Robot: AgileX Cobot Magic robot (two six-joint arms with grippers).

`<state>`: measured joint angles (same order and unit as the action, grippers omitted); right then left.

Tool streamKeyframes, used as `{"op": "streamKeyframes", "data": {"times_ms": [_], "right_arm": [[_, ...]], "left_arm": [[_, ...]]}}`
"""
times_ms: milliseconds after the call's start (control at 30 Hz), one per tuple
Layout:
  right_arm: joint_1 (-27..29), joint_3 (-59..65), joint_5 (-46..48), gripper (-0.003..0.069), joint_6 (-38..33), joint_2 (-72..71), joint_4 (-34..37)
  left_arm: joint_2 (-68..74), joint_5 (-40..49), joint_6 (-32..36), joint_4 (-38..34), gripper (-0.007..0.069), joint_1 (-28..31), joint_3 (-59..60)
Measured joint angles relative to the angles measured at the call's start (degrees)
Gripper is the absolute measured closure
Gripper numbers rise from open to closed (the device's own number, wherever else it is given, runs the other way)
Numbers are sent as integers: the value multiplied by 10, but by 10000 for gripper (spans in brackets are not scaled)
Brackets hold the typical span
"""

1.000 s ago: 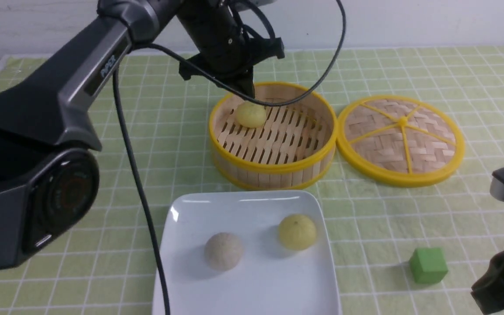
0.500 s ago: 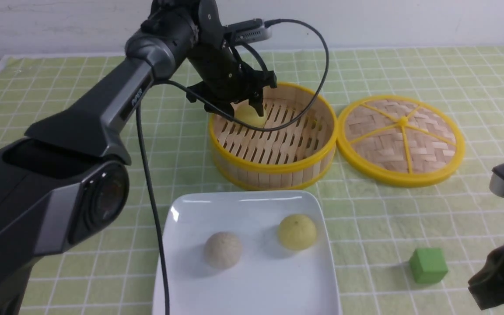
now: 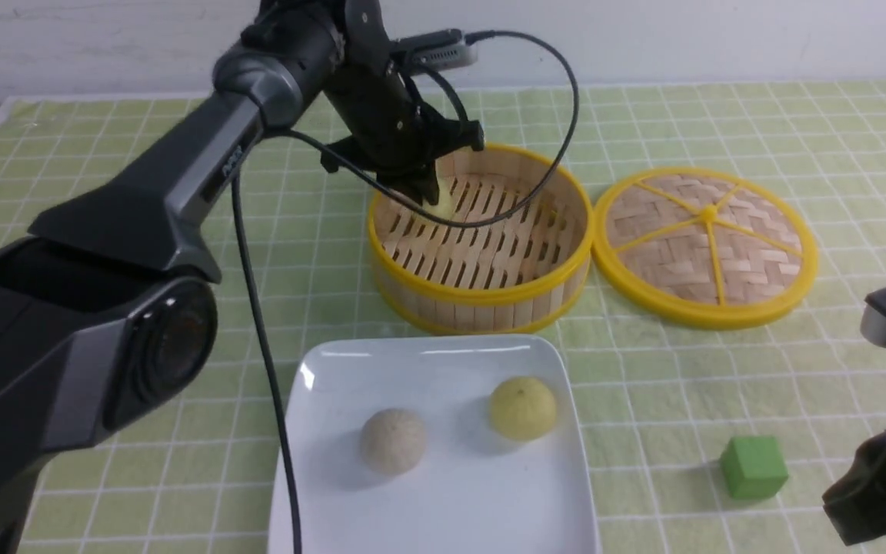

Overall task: Put the steamed buns into the plate on the green tablecloth.
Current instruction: 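Reach into the bamboo steamer and grasp a bun with the left gripper, then carry the bun from the bamboo steamer to the plate with the left gripper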

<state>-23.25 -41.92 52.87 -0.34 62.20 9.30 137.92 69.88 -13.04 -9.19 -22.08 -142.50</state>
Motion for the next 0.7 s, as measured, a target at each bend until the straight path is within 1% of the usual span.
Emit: {"op": "streamKeyframes", "data": {"times_ms": [200, 233, 300, 400, 467, 533, 600, 700], "right_arm": [[0, 0, 1, 563, 0, 0, 0], [0, 0, 2, 561, 0, 0, 0], [0, 0, 2, 559, 0, 0, 0], [0, 0, 4, 557, 0, 0, 0], [0, 0, 4, 553, 0, 0, 0], [0, 0, 4, 551, 0, 0, 0], [0, 0, 3, 548, 0, 0, 0], [0, 0, 1, 545, 0, 0, 0]], "left_arm": [[-128, 11, 23, 46, 605, 0, 9], [-175, 11, 25, 50, 605, 0, 34], [-224, 11, 25, 42, 605, -1, 85], [-309, 11, 30, 28, 605, -16, 226], [-360, 11, 37, 26, 603, -35, 343], [-403, 11, 40, 26, 602, -54, 425], [-450, 11, 40, 28, 602, -79, 550], [-484, -10, 33, 28, 598, -118, 692]]}}
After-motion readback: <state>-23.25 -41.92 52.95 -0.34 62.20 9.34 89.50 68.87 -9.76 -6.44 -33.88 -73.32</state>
